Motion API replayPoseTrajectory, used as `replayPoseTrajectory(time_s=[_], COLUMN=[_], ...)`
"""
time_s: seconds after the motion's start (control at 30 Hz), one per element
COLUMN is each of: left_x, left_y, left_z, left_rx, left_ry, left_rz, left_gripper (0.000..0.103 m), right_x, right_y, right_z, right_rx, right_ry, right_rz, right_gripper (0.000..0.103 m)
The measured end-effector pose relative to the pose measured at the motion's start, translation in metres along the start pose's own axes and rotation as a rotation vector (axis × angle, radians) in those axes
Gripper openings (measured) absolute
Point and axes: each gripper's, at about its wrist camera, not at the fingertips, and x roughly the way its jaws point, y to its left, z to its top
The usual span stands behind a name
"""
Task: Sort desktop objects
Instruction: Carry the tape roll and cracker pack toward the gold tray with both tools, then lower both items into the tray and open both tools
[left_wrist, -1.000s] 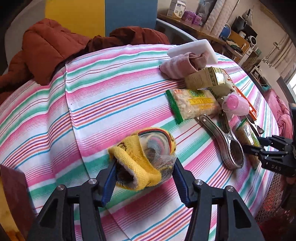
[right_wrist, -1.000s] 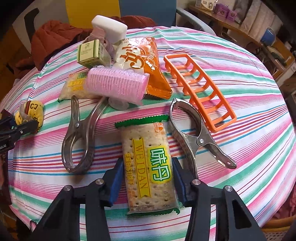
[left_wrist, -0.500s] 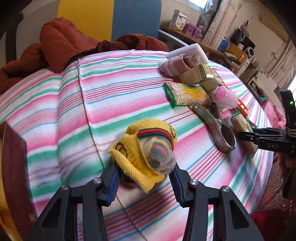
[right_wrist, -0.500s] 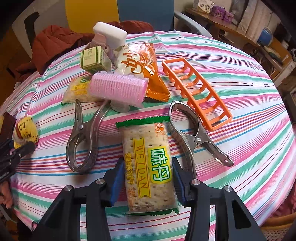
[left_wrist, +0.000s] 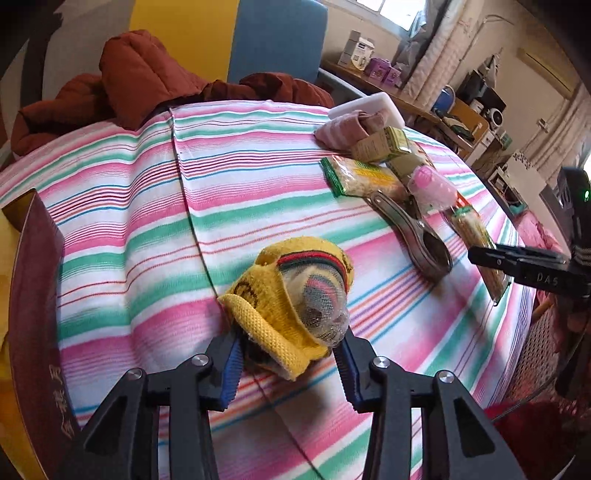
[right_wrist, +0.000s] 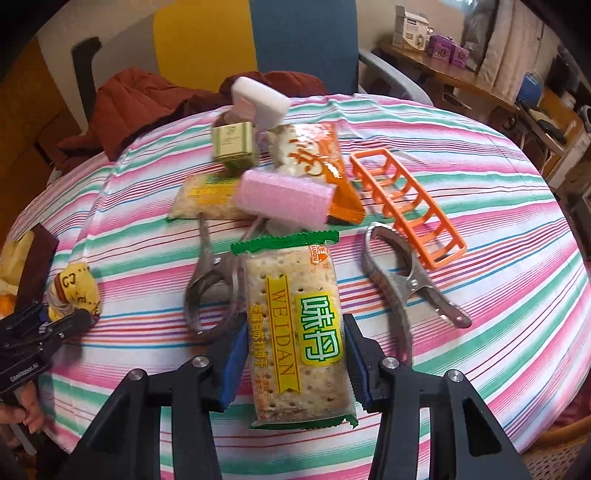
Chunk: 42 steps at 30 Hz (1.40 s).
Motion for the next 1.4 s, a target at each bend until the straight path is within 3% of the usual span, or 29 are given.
replayPoseTrajectory(time_s=[0.27,0.4,0.67,1.03,1.4], left_x=[-0.017,-0.031,-0.086,-0.154,-0.159], left_y=[0.004,0.009,0.017,0.099,0.188], left_z=[-0.016,-0.025,-0.034,-0.046,-0.069], left_rx=[-0.014,-0.052,-0.047,-0.213,-0.351], left_ry=[0.005,0.014,-0.073,-0.146,-0.096], left_rz=[-0.011,-0.052,-0.054,-0.035,0.112], left_gripper=[0.040,0.040,0.039,0.039,0.040], right_x=[-0.006,-0.001,-0.014,-0.022,-0.004], right_y=[0.028,0.053,0.116,0.220,0.315], right_z=[-0.019,-0.023,-0.023,0.005,0.018], right_rx=[-0.014,-0.022,-0.044,-0.133,-0.195], right_ry=[0.022,0.019,-0.018,-0.046,0.015], right_rz=[0.064,0.103,0.218,0.385,0.500], right_gripper=[0.049,0.049,0.049,0.049,0.050])
